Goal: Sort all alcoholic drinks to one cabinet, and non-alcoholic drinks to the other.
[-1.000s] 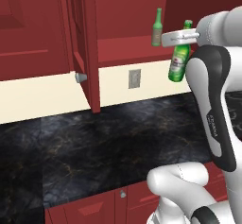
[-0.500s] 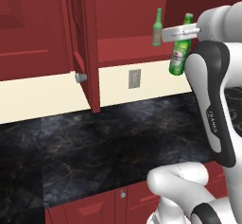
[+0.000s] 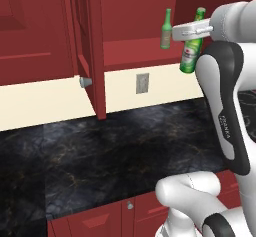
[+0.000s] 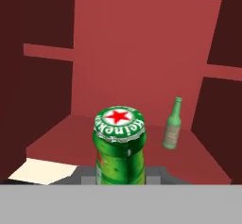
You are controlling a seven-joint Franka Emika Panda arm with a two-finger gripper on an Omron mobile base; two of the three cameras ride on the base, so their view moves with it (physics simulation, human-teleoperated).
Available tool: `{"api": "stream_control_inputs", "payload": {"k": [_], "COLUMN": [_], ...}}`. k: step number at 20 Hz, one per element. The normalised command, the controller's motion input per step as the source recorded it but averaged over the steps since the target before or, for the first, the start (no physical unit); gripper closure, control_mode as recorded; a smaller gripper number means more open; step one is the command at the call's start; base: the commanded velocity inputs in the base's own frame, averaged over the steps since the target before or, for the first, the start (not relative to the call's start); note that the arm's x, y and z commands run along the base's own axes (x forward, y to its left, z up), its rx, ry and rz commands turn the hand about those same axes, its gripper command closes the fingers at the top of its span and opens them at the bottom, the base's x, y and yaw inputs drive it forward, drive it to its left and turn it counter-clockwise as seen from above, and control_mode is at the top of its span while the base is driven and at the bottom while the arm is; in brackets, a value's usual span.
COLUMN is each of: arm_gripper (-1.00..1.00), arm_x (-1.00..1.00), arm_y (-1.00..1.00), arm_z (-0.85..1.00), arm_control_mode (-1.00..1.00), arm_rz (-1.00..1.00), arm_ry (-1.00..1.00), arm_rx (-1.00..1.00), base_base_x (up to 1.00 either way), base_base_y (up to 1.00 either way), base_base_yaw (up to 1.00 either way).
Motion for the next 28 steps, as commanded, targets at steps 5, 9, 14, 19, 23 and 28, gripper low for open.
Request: {"api": "stream_control_inputs", "payload": {"k": [5,9,14,19,23,28], "arm_gripper": [1.00,1.00,1.00,1.00,1.00,1.00], "arm_x": [0.03,0.11,0.18,0.22,0.20,0.20], "arm_y": [0.00,0.00,0.03,0.09,0.04,0.00], "arm_z": [0.09,0.02,0.00,0.00,-0.02,-0.09], "arm_control_mode": [-1.00,-1.00,-1.00,-1.00,-1.00,-1.00], "arm_rz": [0.01,0.01,0.01,0.00,0.00,0.00], "arm_ry": [-0.05,-0.02,0.00,0.00,-0.01,-0.01], "arm_rx": [-0.02,0.00,0.00,0.00,0.00,0.01], "base_base_x": [0.00,0.00,0.00,0.00,0.00,0.00], "base_base_y": [0.00,0.00,0.00,0.00,0.00,0.00], "base_base_yaw": [0.00,0.00,0.00,0.00,0.00,0.00]}}
